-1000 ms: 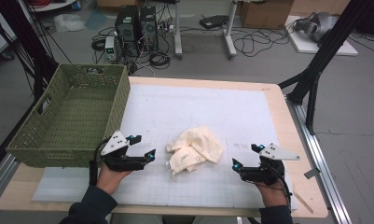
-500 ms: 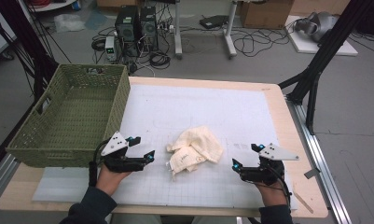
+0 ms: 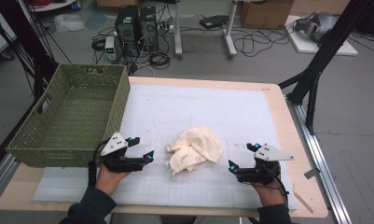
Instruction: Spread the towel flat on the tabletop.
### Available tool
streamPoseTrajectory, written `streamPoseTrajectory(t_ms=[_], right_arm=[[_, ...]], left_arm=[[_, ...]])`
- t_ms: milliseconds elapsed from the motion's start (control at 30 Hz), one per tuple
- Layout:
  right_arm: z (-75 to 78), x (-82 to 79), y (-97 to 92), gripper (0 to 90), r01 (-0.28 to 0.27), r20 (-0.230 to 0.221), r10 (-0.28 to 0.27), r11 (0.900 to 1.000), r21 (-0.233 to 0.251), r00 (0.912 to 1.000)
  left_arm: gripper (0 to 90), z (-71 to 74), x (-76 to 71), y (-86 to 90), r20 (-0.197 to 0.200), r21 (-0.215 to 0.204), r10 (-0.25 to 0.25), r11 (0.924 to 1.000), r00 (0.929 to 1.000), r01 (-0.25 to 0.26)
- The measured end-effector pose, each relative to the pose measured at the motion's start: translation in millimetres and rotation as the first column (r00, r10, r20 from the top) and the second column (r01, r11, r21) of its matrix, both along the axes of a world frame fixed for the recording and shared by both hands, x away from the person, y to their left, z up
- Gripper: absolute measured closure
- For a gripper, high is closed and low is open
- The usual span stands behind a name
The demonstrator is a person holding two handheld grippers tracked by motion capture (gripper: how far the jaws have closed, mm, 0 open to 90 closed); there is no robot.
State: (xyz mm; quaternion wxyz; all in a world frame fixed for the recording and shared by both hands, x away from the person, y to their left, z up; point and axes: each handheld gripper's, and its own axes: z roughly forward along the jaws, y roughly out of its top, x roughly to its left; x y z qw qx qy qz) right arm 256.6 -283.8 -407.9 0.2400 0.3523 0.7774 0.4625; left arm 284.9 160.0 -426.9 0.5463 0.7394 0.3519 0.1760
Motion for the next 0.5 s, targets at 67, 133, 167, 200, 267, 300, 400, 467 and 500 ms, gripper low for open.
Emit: streamPoseTrajectory(t_ms=[67,133,167,200,267,300,400,467,500], right_arm=[[0.3,-1.1,3.9,8.2,-0.03,-0.005,0.03,0.9996,-0.002,0.9995],[0.4,-2.7,9.6,8.3,-0.077,0.004,0.077,0.9961,-0.043,0.997],[-0.3,-2.9,13.0,8.3,-0.093,0.006,0.094,0.9939,-0.058,0.9956],[-0.7,-3.1,16.0,8.3,-0.101,0.001,0.101,0.9928,-0.064,0.9949],[-1.3,-1.8,20.1,8.4,-0.118,-0.006,0.118,0.9909,-0.064,0.993],[-1.2,-1.0,21.5,8.8,-0.124,-0.007,0.124,0.9903,-0.063,0.9923],[-0.6,0.2,24.6,9.9,-0.132,-0.001,0.132,0.9894,-0.06,0.9913],[-1.1,2.5,26.4,15.3,-0.149,-0.003,0.15,0.9869,-0.06,0.9888],[-2.1,4.5,29.1,15.3,-0.157,-0.01,0.156,0.9857,-0.062,0.9877]], left_arm=[[21.7,-0.3,-0.6,0.3,-0.004,0.001,0.0,1.0,1.0,0.0],[21.8,-0.2,-1.0,0.0,-0.005,-0.001,0.003,1.0,1.0,-0.003],[21.9,-0.2,-0.9,0.0,-0.005,0.002,0.0,1.0,1.0,0.0],[21.9,-0.4,-1.1,-0.5,-0.005,0.001,0.0,1.0,1.0,0.0],[22.5,-1.0,-1.3,-1.5,-0.007,0.003,-0.008,1.0,0.9999,0.008],[22.7,-1.3,-1.4,-1.9,-0.01,0.006,-0.012,0.9999,0.9999,0.012],[22.8,-2.8,-0.4,-3.1,-0.014,0.008,-0.018,0.9998,0.9997,0.018],[22.8,-3.9,0.2,-4.5,-0.021,0.007,-0.022,0.9997,0.9995,0.023],[22.8,-4.1,0.3,-4.8,-0.021,0.009,-0.025,0.9996,0.9995,0.025]])
